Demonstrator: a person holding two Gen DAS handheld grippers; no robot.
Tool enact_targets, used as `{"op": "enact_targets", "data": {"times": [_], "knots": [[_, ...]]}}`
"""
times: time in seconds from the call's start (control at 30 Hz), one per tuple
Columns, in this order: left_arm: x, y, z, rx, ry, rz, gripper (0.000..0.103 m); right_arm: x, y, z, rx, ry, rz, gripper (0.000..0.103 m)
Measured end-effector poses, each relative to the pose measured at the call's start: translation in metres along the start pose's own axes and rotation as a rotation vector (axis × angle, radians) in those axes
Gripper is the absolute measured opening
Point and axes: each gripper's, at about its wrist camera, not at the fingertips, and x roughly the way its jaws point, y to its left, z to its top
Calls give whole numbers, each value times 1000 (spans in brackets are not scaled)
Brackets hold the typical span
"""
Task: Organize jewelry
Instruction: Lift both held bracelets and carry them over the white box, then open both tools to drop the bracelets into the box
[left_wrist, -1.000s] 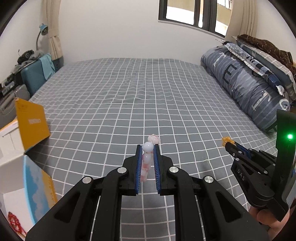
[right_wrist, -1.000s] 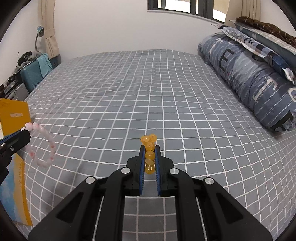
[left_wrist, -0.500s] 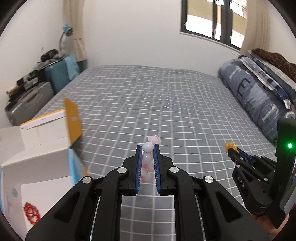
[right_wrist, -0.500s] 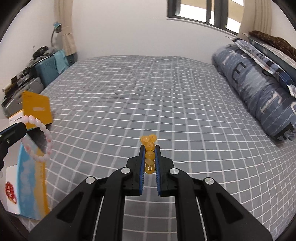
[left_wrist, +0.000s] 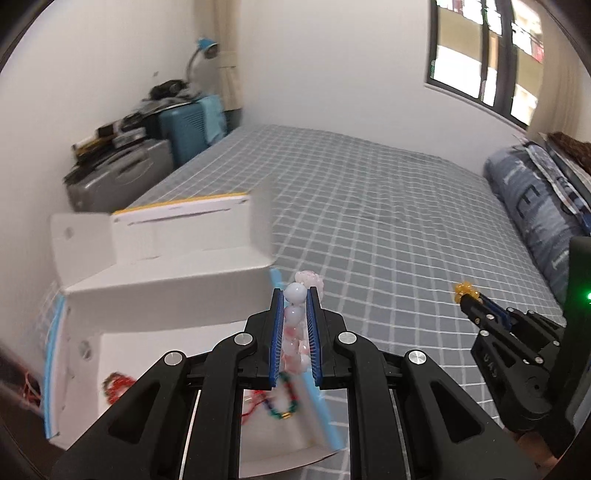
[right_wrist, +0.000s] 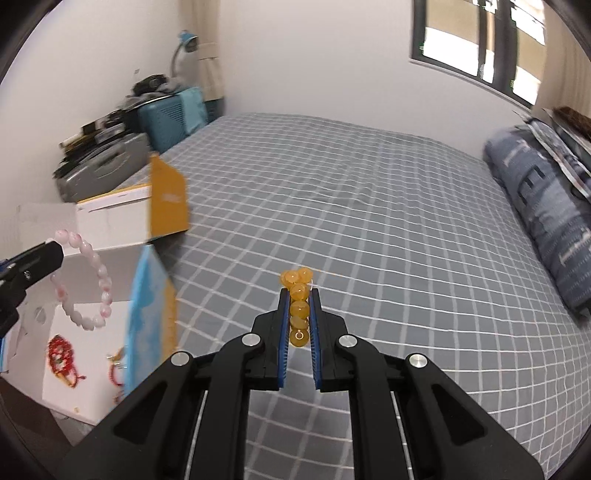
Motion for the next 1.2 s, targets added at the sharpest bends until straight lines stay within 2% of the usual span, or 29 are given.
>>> {"op": "enact_targets", "data": {"times": [0.37, 0.63, 1.0, 1.2], "knots": [[-22, 94, -24, -78, 25, 134, 12, -11, 104, -6, -116, 4, 112, 9], [-16, 137, -39, -118, 73, 190, 12, 3, 161, -17, -183, 41, 160, 9], [28, 180, -65, -162, 196, 236, 12, 44, 201, -35, -225, 149, 180, 9], [43, 184, -73, -165, 243, 236, 12, 59, 206, -43, -231, 195, 174, 9]]}}
